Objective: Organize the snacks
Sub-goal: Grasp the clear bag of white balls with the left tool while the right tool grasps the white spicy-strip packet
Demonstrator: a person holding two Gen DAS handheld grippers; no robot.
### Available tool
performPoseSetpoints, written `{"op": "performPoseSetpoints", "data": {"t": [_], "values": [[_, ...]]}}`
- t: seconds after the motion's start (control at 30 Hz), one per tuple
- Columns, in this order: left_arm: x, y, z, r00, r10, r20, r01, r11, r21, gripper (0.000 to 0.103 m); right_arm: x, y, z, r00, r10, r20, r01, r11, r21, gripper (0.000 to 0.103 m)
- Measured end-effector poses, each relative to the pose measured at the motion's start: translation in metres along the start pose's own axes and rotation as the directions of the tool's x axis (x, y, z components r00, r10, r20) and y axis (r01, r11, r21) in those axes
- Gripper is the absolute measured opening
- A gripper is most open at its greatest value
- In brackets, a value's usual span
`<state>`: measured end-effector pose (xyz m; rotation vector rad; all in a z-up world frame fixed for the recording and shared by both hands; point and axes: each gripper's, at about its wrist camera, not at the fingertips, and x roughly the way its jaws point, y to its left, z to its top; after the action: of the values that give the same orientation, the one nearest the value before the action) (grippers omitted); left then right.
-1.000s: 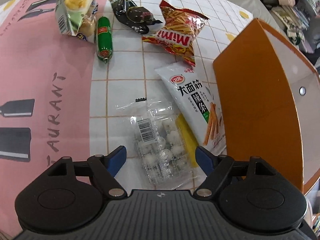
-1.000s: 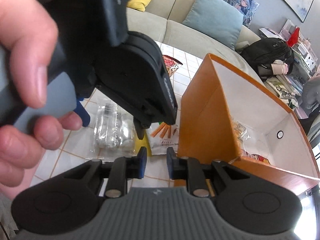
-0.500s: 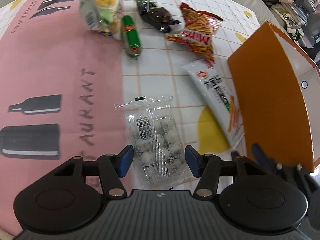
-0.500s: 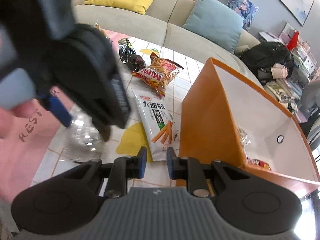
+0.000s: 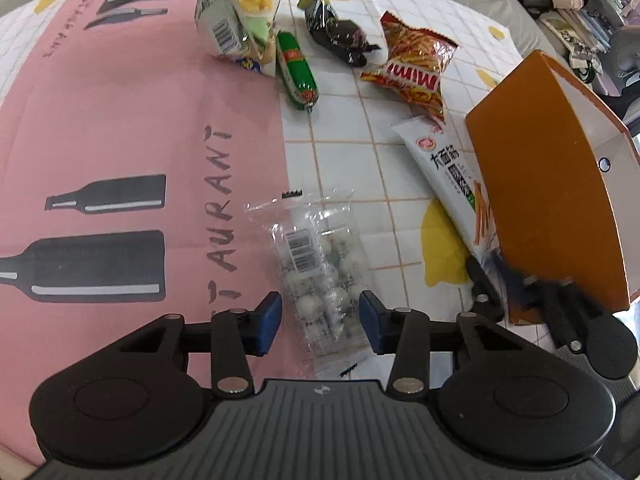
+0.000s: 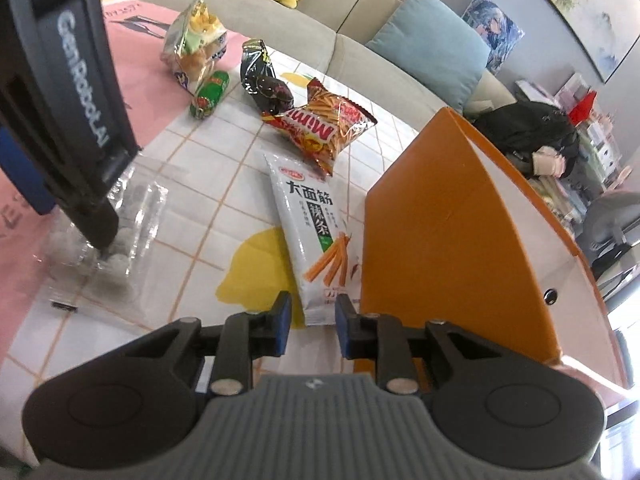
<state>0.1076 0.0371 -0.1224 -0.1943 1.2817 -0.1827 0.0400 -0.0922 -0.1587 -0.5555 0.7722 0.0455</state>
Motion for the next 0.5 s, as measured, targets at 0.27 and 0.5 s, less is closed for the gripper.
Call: {"op": "performPoseSetpoints", "data": {"t": [0.27, 0.5], "values": [[-0.01, 0.008, -0.006, 0.999, -0.011, 0.043, 0.013, 0.999, -0.032, 0.076, -0.007, -0.011, 0.002, 0.998, 0.067, 0.009, -0.068, 0.995, 0.072, 0.0], [-0.027, 0.018, -0.016, 0.997, -0.016, 0.078, 0.02, 0.999, -0.049, 0.086, -0.032, -0.013, 0.012, 0.96, 0.279, 0.019, -0.278, 0.944, 0.177, 0.0]]}}
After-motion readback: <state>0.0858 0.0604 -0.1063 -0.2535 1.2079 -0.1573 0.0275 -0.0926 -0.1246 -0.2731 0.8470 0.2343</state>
